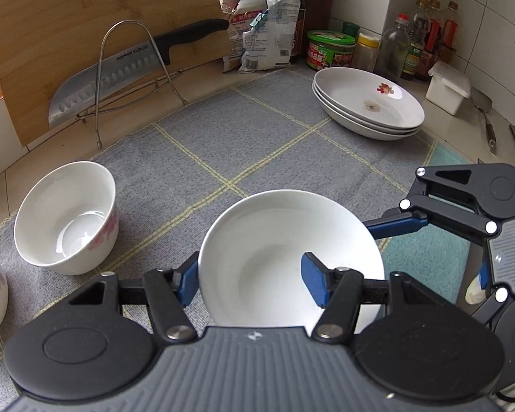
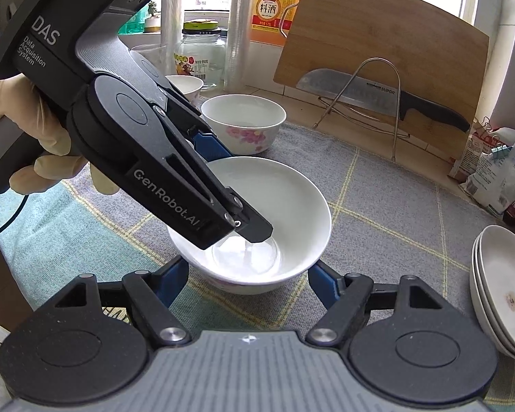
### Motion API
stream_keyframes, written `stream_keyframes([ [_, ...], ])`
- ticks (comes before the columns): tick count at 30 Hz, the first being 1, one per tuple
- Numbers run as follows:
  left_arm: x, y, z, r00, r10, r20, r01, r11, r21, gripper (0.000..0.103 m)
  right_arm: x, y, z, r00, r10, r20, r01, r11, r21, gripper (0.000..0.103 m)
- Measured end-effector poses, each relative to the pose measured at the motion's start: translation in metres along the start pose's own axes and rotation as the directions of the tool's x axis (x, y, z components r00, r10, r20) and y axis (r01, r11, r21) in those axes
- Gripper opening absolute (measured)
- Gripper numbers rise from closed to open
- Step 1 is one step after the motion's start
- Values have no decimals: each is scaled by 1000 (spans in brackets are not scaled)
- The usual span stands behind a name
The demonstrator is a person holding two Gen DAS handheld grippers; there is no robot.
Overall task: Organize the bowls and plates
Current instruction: 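Lift the white bowl with the left tool and carry it across the mat, then lower the bowl onto the mat and open the left tool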
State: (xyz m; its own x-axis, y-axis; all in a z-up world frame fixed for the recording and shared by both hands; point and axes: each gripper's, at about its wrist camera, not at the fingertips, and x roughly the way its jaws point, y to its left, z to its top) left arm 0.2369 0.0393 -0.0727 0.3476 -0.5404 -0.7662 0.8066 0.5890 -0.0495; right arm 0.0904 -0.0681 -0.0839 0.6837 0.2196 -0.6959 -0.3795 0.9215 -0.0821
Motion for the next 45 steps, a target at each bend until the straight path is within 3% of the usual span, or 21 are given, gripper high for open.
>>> stream_keyframes([
  [30,13,-3,2,1000,-9,-2,9,1000,-11,61,8,-9,-4,1000,-5,-23,6,1000,29,81],
  [33,12,-2,1,1000,-14,1,14,1000,-11,64,8,-8,-4,1000,-5,-23,6,1000,28,81],
  [35,9,-3,2,1000,-5,21,5,1000,-9,83,8,-8,-4,1000,-3,-23,3,1000,27,82],
  [36,6,-3,1,999,2,38,-2,1000,-5,86,8,-9,-4,1000,3,-22,-2,1000,28,84],
  [39,-1,-4,2,997,25,67,-26,1000,4,90,4,-8,-5,1000,11,1,-11,1000,27,101],
  [45,-15,0,-4,991,78,109,-75,997,-35,93,0,-8,-3,1000,8,16,-8,1000,29,103],
])
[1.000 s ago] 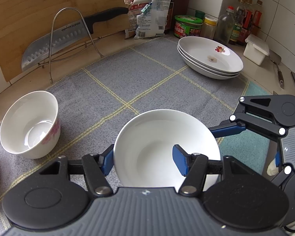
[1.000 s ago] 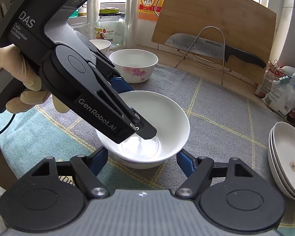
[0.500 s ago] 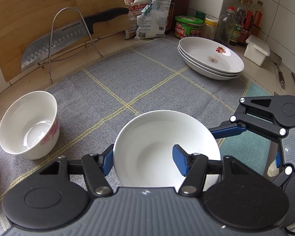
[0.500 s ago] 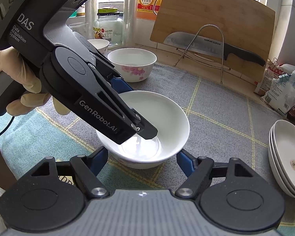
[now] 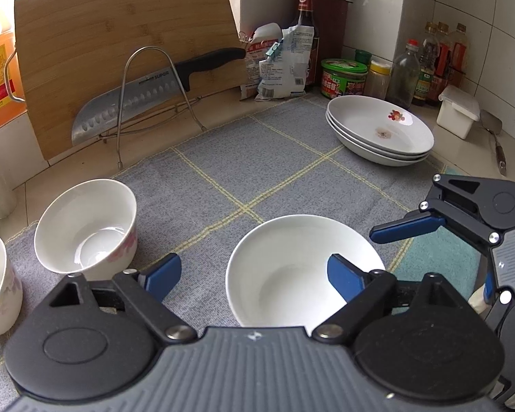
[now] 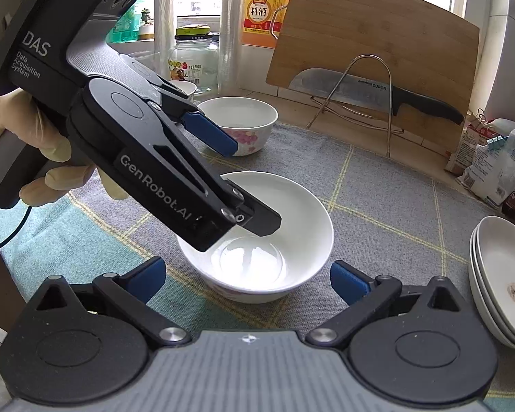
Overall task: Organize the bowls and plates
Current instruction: 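Lower the bowl onto the mat and open the left tool, then move the right tool to the white bowl and grasp its rim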
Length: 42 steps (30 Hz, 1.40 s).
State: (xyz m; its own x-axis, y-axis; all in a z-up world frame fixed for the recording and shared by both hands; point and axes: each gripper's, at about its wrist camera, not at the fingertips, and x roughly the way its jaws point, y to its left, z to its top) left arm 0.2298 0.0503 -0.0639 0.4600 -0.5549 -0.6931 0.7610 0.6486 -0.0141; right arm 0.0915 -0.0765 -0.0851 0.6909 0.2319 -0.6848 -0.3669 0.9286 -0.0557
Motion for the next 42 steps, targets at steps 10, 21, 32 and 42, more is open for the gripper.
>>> stream_keyframes([
  [10,-29,3,-18,982,180,59,-179,984,-22,96,-6,0,5,1000,-8,23,7,1000,26,103],
  [21,-40,37,-40,941,336,46,-321,926,-201,96,-1,1,20,999,0,43,-1,1000,7,103],
  [32,-32,64,-43,925,378,31,-364,908,-207,96,11,-4,46,998,41,37,-41,999,4,103],
  [42,-10,70,-36,931,361,44,-353,927,-128,96,34,-13,84,997,79,2,-79,993,-83,103],
])
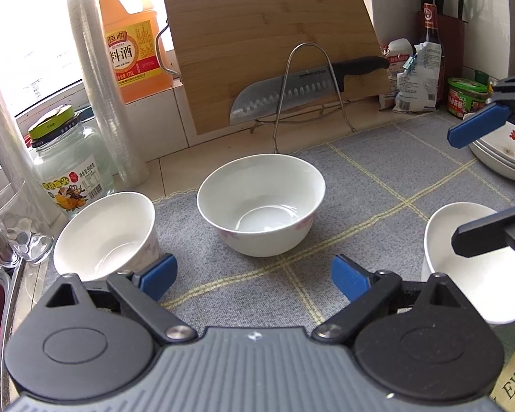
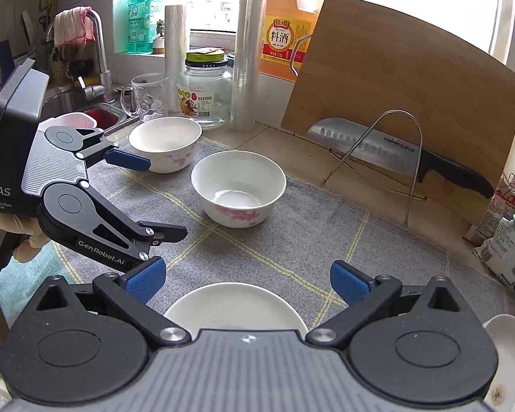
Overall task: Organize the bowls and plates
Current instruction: 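Move the right tool to the white bowl and grasp its rim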
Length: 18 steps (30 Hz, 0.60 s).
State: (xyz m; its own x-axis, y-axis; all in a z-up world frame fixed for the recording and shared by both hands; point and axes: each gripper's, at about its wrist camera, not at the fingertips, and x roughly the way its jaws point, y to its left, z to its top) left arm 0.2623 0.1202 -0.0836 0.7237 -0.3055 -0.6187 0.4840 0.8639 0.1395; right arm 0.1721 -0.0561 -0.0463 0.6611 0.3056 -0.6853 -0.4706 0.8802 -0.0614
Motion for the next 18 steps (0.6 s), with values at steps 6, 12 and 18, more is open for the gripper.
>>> stream_keyframes([
  [6,13,3,4,1000,4,-2,-4,1000,-8,96,19,-17,24,998,45,-36,-44,999,12,103],
  [12,23,3,11,1000,7,5,-7,1000,-28,96,44,-31,43,994,91,-56,-90,996,28,103],
  [18,34,2,12,1000,1,8,-1,1000,-29,96,67,-33,62,991,113,-72,-114,994,0,103],
])
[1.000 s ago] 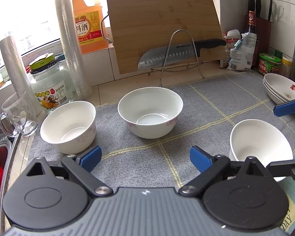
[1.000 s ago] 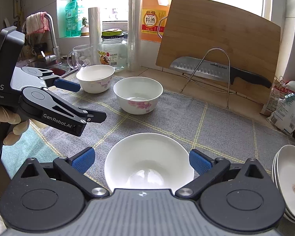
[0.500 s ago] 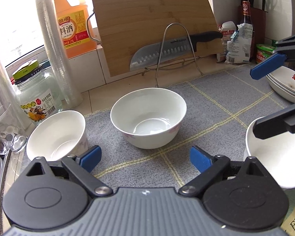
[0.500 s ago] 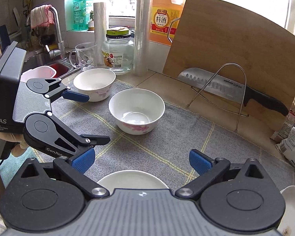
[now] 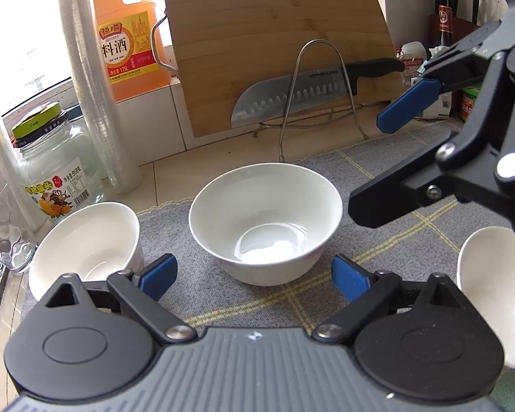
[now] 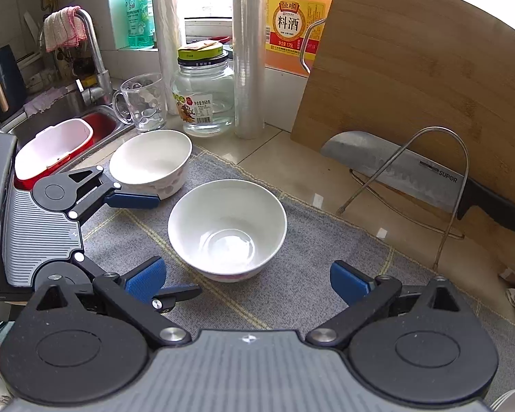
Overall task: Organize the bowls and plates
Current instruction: 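Move the right tool to the white bowl and grasp its rim, then lift the bowl with the right tool and carry it over another bowl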
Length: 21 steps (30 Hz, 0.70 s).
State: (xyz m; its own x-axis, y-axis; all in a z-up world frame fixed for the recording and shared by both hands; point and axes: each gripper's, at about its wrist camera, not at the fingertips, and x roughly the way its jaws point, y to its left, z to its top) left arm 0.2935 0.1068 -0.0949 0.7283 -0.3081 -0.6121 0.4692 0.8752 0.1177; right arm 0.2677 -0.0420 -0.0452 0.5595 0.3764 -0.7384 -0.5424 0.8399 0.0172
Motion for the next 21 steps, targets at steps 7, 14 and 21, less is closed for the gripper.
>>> stream_keyframes([
  [7,11,4,1,1000,-19,-18,19,1000,-21,94,19,-2,14,1000,19,-19,-19,1000,-25,103],
  [14,14,5,3,999,-47,-15,46,999,-26,88,43,-14,24,996,68,-57,-68,998,3,98],
  [21,14,2,6,998,-65,-13,64,998,-19,82,62,-20,30,992,98,-77,-96,995,26,93],
])
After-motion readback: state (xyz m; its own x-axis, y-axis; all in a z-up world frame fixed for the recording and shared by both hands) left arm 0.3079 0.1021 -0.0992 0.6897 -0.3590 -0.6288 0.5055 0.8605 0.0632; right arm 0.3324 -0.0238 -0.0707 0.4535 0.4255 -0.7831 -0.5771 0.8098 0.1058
